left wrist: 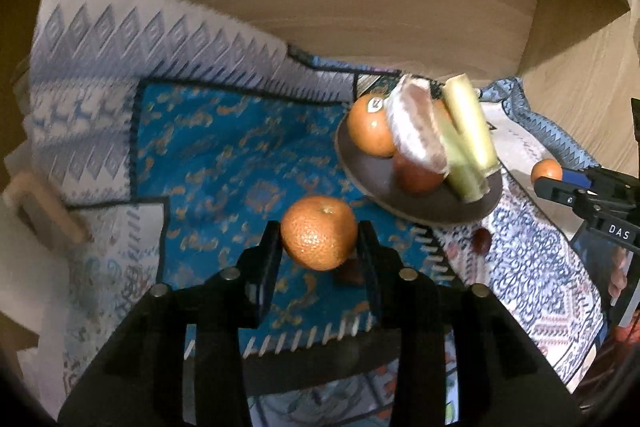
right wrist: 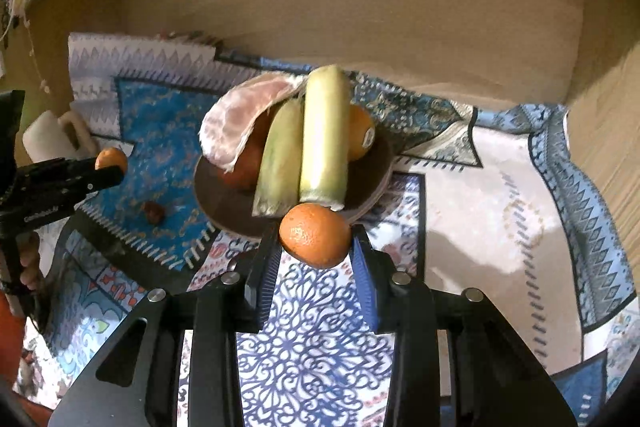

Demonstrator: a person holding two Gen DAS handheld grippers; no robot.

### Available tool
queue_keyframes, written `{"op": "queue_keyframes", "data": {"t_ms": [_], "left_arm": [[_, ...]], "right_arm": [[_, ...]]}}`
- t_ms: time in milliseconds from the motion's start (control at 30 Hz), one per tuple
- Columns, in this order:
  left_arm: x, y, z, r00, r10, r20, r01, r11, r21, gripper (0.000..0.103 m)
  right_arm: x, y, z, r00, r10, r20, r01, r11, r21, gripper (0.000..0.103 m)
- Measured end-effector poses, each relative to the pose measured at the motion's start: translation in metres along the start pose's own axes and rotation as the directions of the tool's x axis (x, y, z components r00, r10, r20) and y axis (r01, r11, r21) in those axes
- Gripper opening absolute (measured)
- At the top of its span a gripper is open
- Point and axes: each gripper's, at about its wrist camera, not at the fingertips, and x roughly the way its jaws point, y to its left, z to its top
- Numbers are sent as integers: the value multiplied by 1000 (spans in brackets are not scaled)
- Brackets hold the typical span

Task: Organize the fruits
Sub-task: 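Carry both oranges to the dark plate and set them down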

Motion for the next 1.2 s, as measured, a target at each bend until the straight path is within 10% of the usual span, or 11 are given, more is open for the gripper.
{"op": "queue_keyframes", "data": {"t_ms": [1200], "left_arm": [[75, -53, 26, 992, -83, -99, 91, 993, 74, 39]], "right_arm": [[49, -1, 4, 992, 84, -94, -86, 996, -20, 32]]}}
